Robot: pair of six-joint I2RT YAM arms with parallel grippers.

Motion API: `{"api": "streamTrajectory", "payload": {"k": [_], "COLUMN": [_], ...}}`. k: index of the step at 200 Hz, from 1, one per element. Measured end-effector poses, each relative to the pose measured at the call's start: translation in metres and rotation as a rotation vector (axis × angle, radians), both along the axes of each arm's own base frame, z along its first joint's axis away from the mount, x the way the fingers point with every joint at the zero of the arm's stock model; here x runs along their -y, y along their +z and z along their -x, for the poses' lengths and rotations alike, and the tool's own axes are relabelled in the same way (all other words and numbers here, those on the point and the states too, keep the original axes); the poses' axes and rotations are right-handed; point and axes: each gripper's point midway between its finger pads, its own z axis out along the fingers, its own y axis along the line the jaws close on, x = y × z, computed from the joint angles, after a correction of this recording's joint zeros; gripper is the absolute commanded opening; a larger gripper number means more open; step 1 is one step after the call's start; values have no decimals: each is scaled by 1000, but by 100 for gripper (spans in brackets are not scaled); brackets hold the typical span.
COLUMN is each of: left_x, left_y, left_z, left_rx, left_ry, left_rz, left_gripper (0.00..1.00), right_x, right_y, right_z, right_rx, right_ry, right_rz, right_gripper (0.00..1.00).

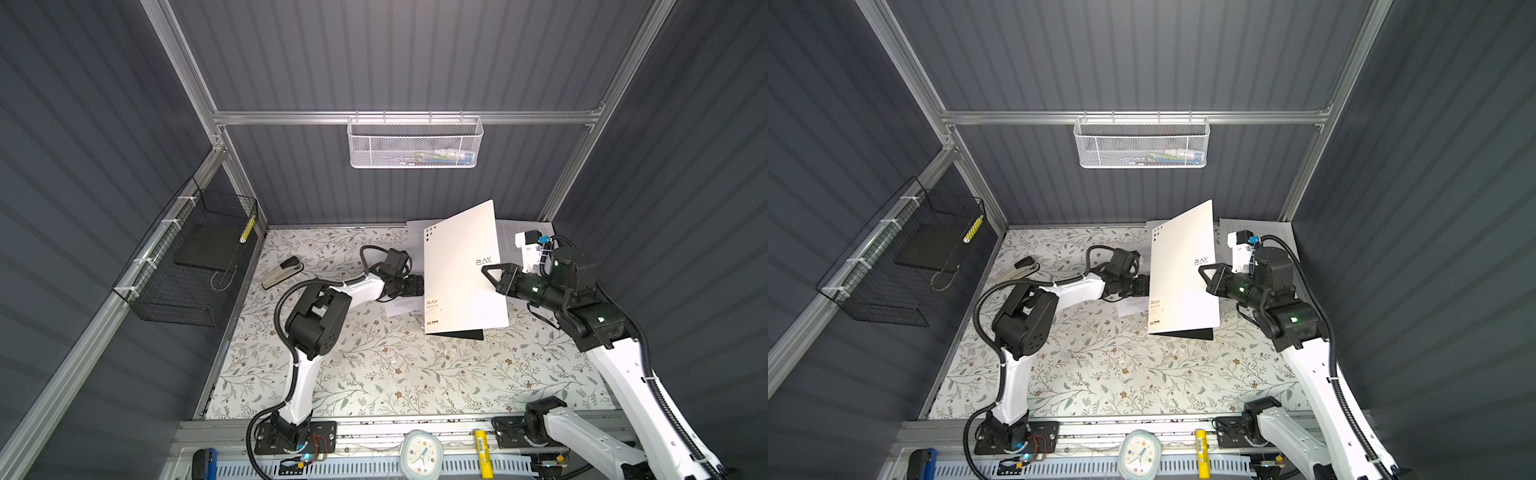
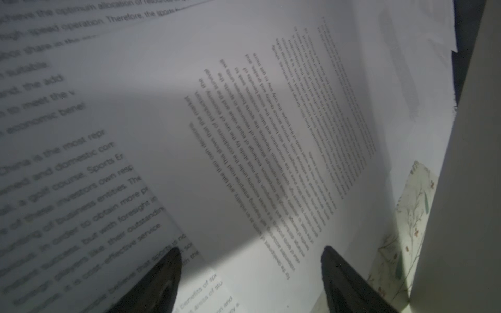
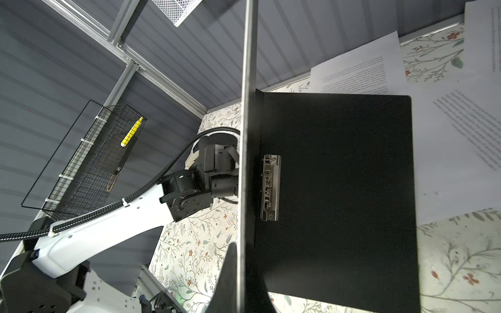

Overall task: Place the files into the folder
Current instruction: 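Lift the white folder cover with the right gripper, swinging it open, then lay the opened cover flat with the right gripper while left gripper repositions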

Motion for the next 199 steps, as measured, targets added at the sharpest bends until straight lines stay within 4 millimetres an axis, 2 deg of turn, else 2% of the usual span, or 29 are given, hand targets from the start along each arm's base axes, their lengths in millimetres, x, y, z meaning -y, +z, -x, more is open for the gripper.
{"api": "streamTrajectory", "payload": {"k": [21,41,54,69,88,98,109,121,133,147,182,199], "left_x": [18,14,-5,-45,-96,-115,-127,-131,-133,-137,-153,-157], "left_y": [1,4,7,17,50,70,92,112,120,117,81,74], "left_z": [0,9,20,27,22,17,17,26,37,49,71,75], "left_rx": [-2,-38,-85,-131,-104,-68,-15,33,52,49,-29,-50], "left_ry": [-19,-19,3,63,154,188,200,189,173,163,167,172], "left_rz": [33,62,84,107,129,131,128,123,112,83,-12,-32], "left_gripper": [83,84,84,85,87,87,89,90,90,90,91,91], "right_x": [1,2,5,8,14,15,15,12,10,5,-8,-12], "right_y": [-1,-9,-18,-32,-57,-70,-85,-104,-116,-122,-124,-126], "right_z": [1,3,3,2,-3,-6,-8,-8,-6,-3,3,3], "right_rx": [-1,-20,-45,-79,-144,-178,-217,-264,-296,-306,-296,-298], "right_ry": [-1,-2,-12,-27,-58,-70,-75,-70,-62,-45,-6,2], "right_rz": [8,26,45,71,128,161,204,257,296,324,349,358], "right_gripper": [0,0,0,0,0,0,0,0,0,0,0,0]}}
